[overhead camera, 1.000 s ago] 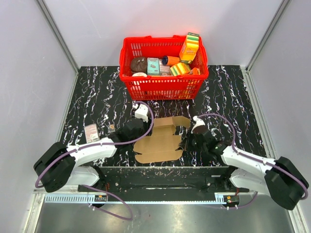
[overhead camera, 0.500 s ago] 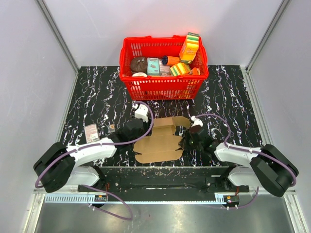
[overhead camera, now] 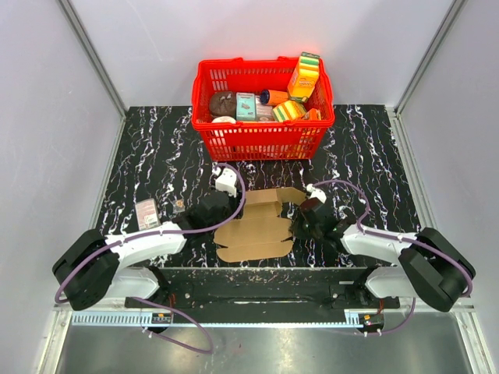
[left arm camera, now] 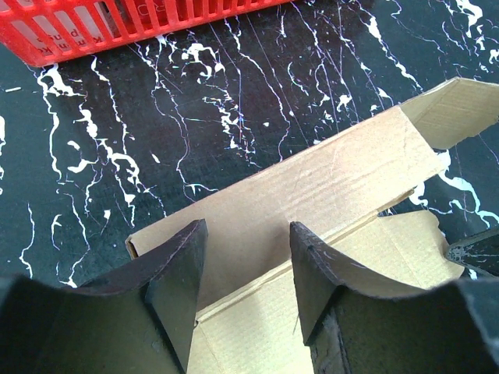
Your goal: Fold the paper box
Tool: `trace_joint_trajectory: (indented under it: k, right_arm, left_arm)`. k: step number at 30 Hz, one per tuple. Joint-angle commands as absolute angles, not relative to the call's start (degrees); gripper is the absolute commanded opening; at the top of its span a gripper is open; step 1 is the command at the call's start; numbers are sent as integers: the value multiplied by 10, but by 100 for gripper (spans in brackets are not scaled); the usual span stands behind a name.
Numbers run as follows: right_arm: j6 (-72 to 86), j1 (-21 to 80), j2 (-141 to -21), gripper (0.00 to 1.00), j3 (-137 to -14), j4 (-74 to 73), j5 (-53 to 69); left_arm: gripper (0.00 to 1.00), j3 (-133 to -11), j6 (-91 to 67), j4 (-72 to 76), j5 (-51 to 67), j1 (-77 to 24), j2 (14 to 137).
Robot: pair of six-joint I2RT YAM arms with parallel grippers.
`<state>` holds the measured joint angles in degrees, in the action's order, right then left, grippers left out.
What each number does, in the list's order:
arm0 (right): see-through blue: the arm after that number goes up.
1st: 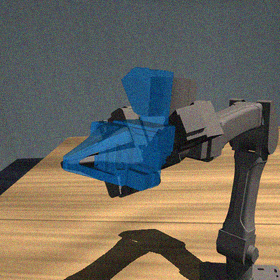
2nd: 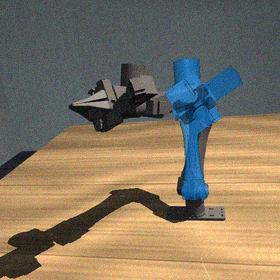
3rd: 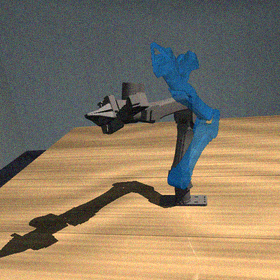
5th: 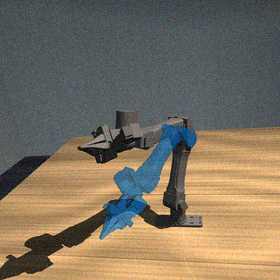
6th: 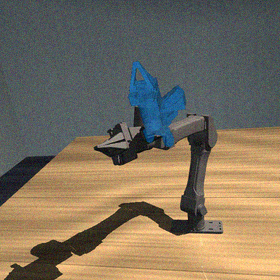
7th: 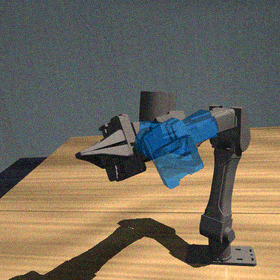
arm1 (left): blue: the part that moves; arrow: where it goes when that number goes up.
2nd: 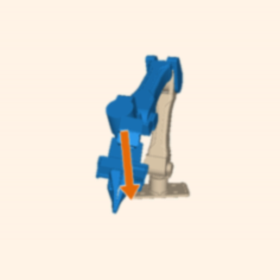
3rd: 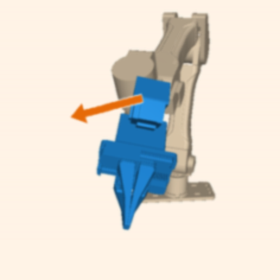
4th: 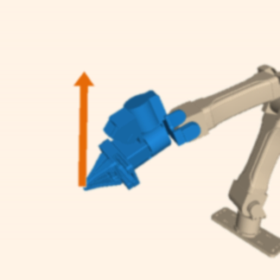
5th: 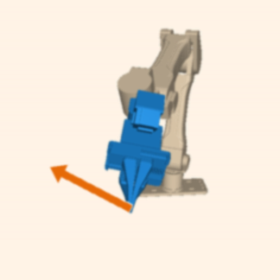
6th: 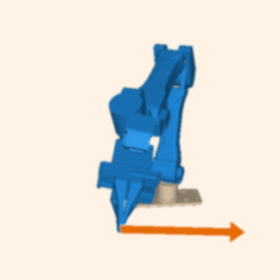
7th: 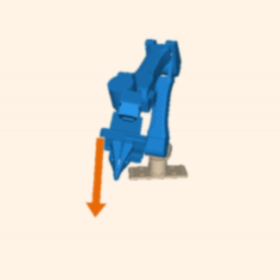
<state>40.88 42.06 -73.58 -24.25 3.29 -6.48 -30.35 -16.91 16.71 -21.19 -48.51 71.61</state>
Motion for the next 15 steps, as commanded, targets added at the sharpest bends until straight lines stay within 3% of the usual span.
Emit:
trace_joint_trajectory:
  k: [1, 10, 12, 15]
  right_arm:
    - [405, 422, -732, 1, -261, 8, -68]
    - [343, 423, -588, 9, -301, -84, -119]
    - [333, 422, -562, 24, -312, -103, -140]
    - [316, 423, -555, 32, -336, -126, -169]
  left_arm:
    - [51, -293, -169, 174, -206, -483, 703]
    - [50, -293, -168, 173, -205, -483, 703]
    - [50, -293, -168, 174, -204, -483, 703]
    - [50, -292, -168, 174, -204, -483, 701]
